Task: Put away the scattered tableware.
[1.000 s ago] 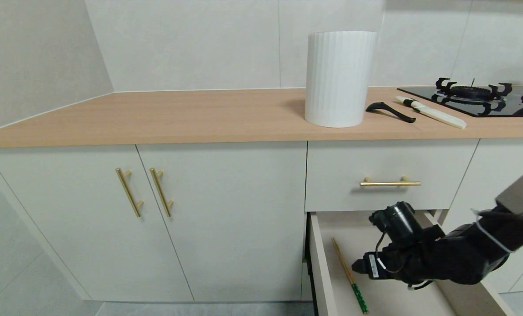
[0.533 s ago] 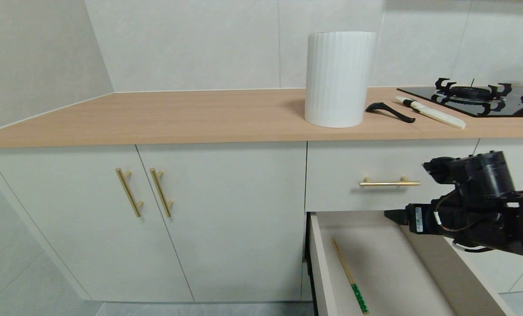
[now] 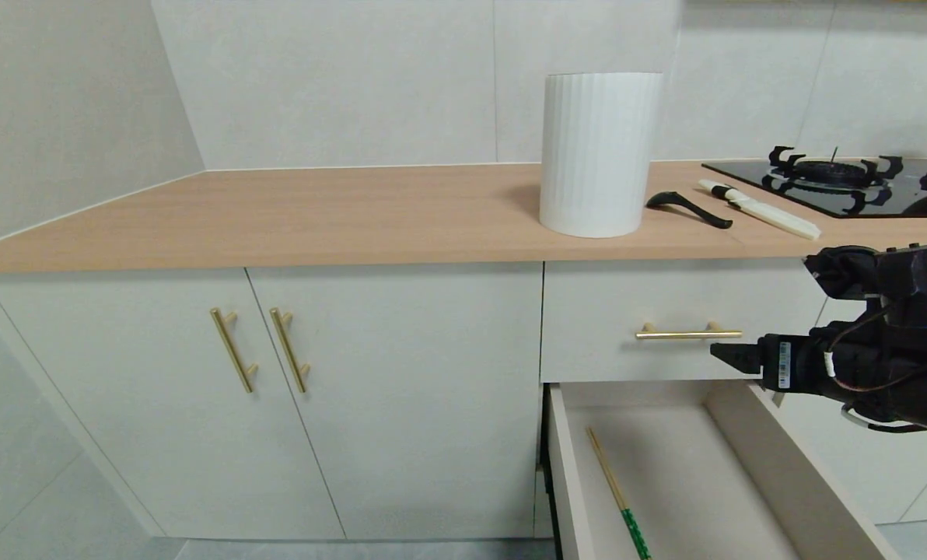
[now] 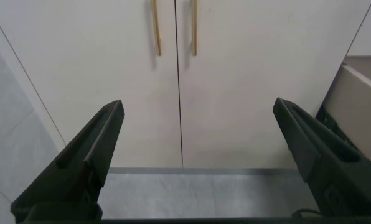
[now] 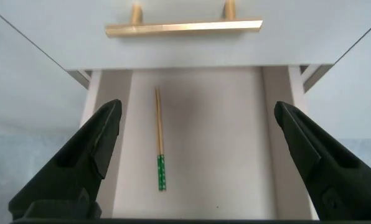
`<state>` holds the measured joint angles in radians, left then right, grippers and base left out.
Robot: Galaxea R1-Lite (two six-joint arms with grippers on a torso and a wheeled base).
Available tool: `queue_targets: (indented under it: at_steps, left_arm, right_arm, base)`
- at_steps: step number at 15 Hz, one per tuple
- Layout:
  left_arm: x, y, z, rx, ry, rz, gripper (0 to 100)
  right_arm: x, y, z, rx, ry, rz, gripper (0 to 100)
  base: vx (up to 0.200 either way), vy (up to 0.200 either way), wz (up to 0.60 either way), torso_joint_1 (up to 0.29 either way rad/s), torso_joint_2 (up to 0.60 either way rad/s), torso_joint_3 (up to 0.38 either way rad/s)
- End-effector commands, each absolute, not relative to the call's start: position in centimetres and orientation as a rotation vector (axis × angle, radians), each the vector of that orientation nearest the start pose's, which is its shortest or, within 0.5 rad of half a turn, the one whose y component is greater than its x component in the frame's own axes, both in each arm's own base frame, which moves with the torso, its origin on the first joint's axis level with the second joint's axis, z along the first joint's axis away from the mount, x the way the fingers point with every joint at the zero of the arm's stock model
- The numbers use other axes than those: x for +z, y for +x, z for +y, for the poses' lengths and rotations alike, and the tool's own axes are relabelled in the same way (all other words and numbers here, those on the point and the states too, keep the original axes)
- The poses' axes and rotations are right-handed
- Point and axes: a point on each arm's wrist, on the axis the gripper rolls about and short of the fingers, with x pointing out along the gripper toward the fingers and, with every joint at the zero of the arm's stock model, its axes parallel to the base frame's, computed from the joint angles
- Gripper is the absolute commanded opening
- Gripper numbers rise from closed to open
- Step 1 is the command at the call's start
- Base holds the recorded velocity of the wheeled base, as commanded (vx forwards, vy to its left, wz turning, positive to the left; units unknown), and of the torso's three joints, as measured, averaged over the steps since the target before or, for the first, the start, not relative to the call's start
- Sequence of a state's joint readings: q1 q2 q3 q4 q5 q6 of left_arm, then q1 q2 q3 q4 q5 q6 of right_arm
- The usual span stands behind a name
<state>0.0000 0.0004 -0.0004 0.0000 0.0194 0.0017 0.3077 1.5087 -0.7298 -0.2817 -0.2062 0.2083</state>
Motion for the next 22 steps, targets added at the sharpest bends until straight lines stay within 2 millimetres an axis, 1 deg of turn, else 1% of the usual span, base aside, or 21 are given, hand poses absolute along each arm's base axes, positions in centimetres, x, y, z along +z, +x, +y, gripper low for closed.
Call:
queue_targets:
  at_steps: [1, 6, 14, 19, 21, 22]
  left_arm:
    - [7.5, -2.3, 0.0, 0.020, 0.002, 0.000, 100]
    - [7.5, -2.3, 0.0, 0.020, 0.002, 0.000, 100]
    - [7.5, -2.3, 0.0, 0.020, 0.002, 0.000, 100]
    - [7.5, -2.3, 0.0, 0.020, 0.002, 0.000, 100]
    - [7.5, -2.3, 0.0, 0.020, 0.002, 0.000, 100]
    - [7.5, -2.3, 0.0, 0.020, 0.002, 0.000, 100]
  right_arm:
    - [18.2, 23.7, 7.1, 0.051, 0.072, 0.490, 100]
    - [18.2, 23.7, 7.1, 0.051, 0.072, 0.490, 100]
    - [18.0, 23.8, 7.1, 0.051, 0.069, 0.494, 100]
    - [17.4, 24.2, 7.2, 0.048, 0.065, 0.517, 100]
    - [17.5, 25.1, 6.6, 0.022, 0.063, 0.508, 100]
    - [18.3, 26.5, 5.9, 0.005, 0.045, 0.471, 100]
  base:
    - [0.000, 0.000, 0.00, 0.090, -0.14, -0.266]
    - [0.000, 0.000, 0.00, 0.132, -0.47, -0.305]
    - [0.000, 0.000, 0.00, 0.182, -0.48, -0.292]
    - [0.000, 0.000, 0.00, 0.205, -0.48, -0.281]
    - [0.000, 0.000, 0.00, 0.081, -0.18, -0.100]
    - [0.000, 0.000, 0.00, 0.036, -0.08, -0.032]
